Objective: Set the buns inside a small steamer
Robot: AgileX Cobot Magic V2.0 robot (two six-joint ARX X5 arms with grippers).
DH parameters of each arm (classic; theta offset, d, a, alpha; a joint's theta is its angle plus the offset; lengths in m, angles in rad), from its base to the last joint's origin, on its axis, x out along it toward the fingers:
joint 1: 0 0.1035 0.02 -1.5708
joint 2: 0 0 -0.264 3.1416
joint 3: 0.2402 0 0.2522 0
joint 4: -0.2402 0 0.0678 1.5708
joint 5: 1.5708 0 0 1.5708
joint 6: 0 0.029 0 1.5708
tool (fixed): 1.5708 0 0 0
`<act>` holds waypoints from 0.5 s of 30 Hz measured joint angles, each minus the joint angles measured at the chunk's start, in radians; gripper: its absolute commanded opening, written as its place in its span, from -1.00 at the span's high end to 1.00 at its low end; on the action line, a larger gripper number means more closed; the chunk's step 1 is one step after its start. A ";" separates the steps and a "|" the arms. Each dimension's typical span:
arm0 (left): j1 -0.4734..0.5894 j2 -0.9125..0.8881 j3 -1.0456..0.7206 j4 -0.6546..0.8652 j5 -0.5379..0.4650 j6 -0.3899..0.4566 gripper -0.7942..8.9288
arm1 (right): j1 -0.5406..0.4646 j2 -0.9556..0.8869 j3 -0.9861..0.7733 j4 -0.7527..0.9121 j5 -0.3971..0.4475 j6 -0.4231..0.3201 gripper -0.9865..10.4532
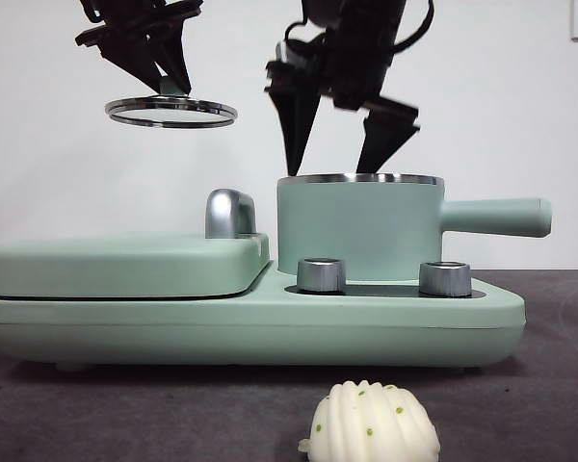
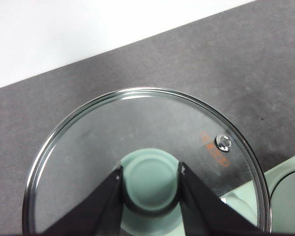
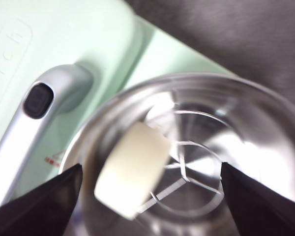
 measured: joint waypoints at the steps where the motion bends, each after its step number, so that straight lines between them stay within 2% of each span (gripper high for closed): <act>1: 0.000 0.000 0.000 0.000 0.000 0.000 0.80 | -0.002 0.000 0.032 -0.033 0.014 0.000 0.05; 6: 0.002 0.000 0.000 0.000 0.000 0.000 0.80 | -0.010 -0.006 0.121 -0.078 0.014 -0.002 0.05; 15: 0.003 0.000 0.000 -0.001 0.000 0.000 0.80 | 0.050 -0.130 0.050 -0.078 0.012 0.010 0.05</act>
